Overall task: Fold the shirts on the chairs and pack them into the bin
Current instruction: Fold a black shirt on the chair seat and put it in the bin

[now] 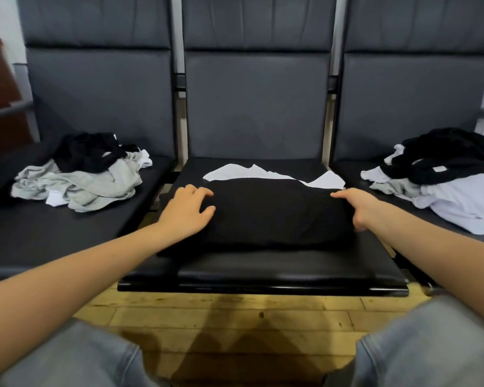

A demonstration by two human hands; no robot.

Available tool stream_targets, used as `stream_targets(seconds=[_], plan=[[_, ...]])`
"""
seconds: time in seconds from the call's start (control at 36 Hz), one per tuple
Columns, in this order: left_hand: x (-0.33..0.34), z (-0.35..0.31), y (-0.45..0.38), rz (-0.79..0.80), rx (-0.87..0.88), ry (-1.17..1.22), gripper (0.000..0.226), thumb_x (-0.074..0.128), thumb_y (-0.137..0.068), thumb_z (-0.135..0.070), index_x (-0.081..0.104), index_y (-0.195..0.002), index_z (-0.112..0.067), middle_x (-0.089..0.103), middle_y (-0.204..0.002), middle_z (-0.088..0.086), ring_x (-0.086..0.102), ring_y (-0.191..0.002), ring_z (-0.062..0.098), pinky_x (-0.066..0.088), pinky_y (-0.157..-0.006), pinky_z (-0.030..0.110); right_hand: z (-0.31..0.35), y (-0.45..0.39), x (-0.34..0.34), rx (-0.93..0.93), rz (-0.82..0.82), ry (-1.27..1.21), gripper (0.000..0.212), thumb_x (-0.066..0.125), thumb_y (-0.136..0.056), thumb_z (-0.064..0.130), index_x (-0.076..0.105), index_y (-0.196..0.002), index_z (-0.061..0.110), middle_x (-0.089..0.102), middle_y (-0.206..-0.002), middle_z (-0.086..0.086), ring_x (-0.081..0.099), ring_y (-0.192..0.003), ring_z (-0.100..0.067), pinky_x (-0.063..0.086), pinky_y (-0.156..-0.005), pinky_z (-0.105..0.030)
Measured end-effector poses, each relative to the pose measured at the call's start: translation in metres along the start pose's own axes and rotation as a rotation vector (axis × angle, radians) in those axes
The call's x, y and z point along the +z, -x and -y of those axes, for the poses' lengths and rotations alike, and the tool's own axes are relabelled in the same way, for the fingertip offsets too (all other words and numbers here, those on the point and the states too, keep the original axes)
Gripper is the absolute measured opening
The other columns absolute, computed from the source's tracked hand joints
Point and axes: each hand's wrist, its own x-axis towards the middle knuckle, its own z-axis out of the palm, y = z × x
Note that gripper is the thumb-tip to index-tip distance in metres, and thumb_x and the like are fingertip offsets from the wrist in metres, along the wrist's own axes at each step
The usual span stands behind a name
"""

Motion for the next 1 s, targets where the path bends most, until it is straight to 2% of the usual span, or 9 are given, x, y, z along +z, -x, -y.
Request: stream_targets(seconds=[0.08, 0.19, 0.31, 0.36, 0.53, 0.72, 0.83, 0.89, 1.0], plan=[[0.007, -0.007, -0.008, 0.069, -0.011, -0.004, 0.041, 0.054, -0.094, -0.035, 0.053, -0.131, -0.019, 0.050, -0.124, 0.009, 0.041, -0.123, 0.028, 0.040, -0.103, 0.043, 0.019, 0.006, 0.014, -0.178, -0.016, -0.059, 0.006, 0.056, -0.091, 0.011, 0.061, -0.093, 0.012, 0.063, -0.089, -0.006, 0.056, -0.072, -0.019, 0.041, -0.059, -0.030], [0.011, 0.003, -0.016, 0.130, -0.061, -0.088, 0.043, 0.052, -0.094, -0.035, 0.049, -0.135, -0.020, 0.046, -0.130, 0.007, 0.037, -0.127, 0.026, 0.042, -0.099, 0.039, 0.042, 0.018, 0.043, -0.407, 0.039, -0.031, 0.005, 0.058, -0.091, 0.009, 0.061, -0.087, 0.010, 0.065, -0.088, -0.011, 0.061, -0.070, -0.021, 0.050, -0.063, -0.030], [0.010, 0.019, -0.020, 0.155, -0.115, -0.002, 0.035, 0.055, -0.093, -0.030, 0.057, -0.127, -0.020, 0.050, -0.120, 0.005, 0.044, -0.121, 0.024, 0.041, -0.101, 0.036, 0.049, 0.035, 0.087, -0.648, 0.051, 0.302, 0.009, 0.059, -0.084, 0.014, 0.056, -0.085, 0.006, 0.065, -0.093, -0.019, 0.065, -0.086, -0.032, 0.053, -0.081, -0.043], [0.008, 0.023, -0.022, 0.118, -0.127, 0.106, 0.027, 0.056, -0.092, -0.024, 0.064, -0.117, -0.020, 0.053, -0.106, 0.001, 0.052, -0.110, 0.023, 0.042, -0.100, 0.035, 0.045, 0.043, 0.110, -0.714, 0.077, 0.533, 0.021, 0.057, -0.082, 0.020, 0.057, -0.093, 0.002, 0.065, -0.099, -0.018, 0.064, -0.092, -0.033, 0.052, -0.075, -0.039], [0.003, 0.015, -0.024, 0.083, -0.143, 0.242, 0.029, 0.044, -0.098, -0.017, 0.072, -0.105, -0.016, 0.067, -0.105, -0.001, 0.057, -0.107, 0.015, 0.040, -0.093, 0.028, 0.016, 0.061, 0.152, -0.359, 0.547, 0.738, 0.048, 0.044, -0.101, 0.043, 0.051, -0.130, 0.004, 0.068, -0.103, -0.017, 0.071, -0.083, -0.027, 0.060, -0.070, -0.031], [0.012, -0.002, -0.031, 0.165, -0.246, 0.275, 0.048, 0.043, -0.099, -0.039, 0.042, -0.063, -0.009, 0.049, -0.065, 0.011, 0.052, -0.070, 0.026, 0.039, -0.066, 0.037, 0.024, 0.040, 0.123, -0.474, 0.301, 0.528, 0.024, 0.045, -0.101, 0.024, 0.063, -0.094, 0.009, 0.063, -0.078, -0.005, 0.061, -0.060, -0.015, 0.048, -0.047, -0.018], [0.018, -0.014, -0.036, 0.197, -0.297, 0.309, 0.043, 0.059, -0.089, -0.051, 0.064, -0.097, -0.009, 0.064, -0.096, 0.012, 0.060, -0.095, 0.025, 0.042, -0.078, 0.033, 0.019, 0.015, 0.095, -0.551, 0.077, 0.523, 0.022, 0.060, -0.093, 0.027, 0.052, -0.082, 0.009, 0.055, -0.079, -0.010, 0.054, -0.065, -0.017, 0.047, -0.056, -0.024], [0.020, -0.022, -0.038, 0.199, -0.346, 0.404, 0.066, 0.066, -0.085, -0.049, 0.052, -0.131, -0.005, 0.057, -0.129, 0.009, 0.053, -0.120, 0.025, 0.041, -0.095, 0.032, 0.010, 0.006, 0.089, -0.442, 0.123, 0.529, 0.034, 0.067, -0.089, 0.037, 0.057, -0.087, 0.005, 0.061, -0.085, -0.011, 0.061, -0.072, -0.019, 0.053, -0.064, -0.028], [0.023, -0.036, -0.038, 0.182, -0.377, 0.616, 0.080, 0.073, -0.082, -0.041, 0.035, -0.146, -0.011, 0.045, -0.144, 0.006, 0.045, -0.131, 0.023, 0.037, -0.104, 0.029, -0.001, -0.003, 0.091, -0.376, 0.190, 0.626, 0.049, 0.071, -0.082, 0.048, 0.064, -0.097, 0.002, 0.069, -0.094, -0.013, 0.068, -0.081, -0.023, 0.058, -0.070, -0.031]])
